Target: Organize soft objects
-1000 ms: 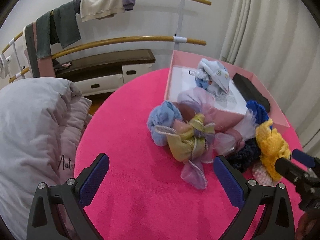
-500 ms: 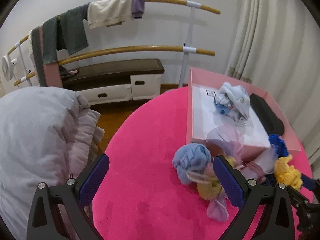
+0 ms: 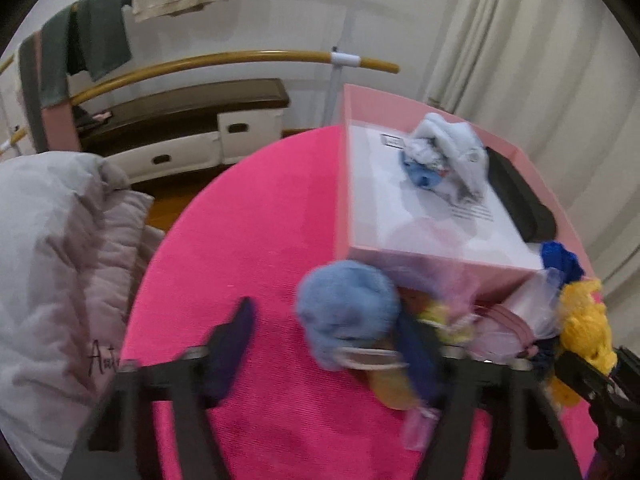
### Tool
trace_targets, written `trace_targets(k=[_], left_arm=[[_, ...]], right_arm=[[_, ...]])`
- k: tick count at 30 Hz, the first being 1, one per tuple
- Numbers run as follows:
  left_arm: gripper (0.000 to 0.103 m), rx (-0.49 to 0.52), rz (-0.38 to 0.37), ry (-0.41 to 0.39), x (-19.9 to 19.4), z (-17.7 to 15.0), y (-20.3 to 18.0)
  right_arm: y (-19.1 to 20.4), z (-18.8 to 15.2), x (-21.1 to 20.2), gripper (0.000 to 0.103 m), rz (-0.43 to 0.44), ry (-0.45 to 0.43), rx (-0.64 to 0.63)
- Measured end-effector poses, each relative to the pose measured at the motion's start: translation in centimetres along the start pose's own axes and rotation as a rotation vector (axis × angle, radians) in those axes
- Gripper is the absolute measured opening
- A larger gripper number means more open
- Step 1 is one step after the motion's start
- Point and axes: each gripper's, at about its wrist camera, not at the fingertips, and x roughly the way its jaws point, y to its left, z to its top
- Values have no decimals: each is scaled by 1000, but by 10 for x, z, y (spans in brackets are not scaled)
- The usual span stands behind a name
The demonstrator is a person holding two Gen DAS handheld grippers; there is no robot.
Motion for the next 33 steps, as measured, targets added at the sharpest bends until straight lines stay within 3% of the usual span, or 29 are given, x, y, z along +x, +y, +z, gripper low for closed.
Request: trace_targets(k=[1, 8, 18, 29, 30, 33], left_arm=[[38, 3, -4, 0, -1, 0, 0], [36, -25, 30, -45, -30, -10, 15], [36, 42, 117, -177, -88, -49, -7], [40, 124, 36, -227, -140, -70, -27], [38, 124, 27, -222, -141, -69, -27], [13, 114, 5, -194, -140, -69, -27]], right_arm=[[-1, -1, -3, 30, 3, -7, 4], [-16, -2, -25, 29, 5, -41, 50], [-15, -5, -40, 29, 16, -65, 57], [-12, -7, -56, 29, 15, -91, 57], [-12, -7, -57, 29, 14, -92, 59], [-13, -9, -60, 29, 13, -98, 61]])
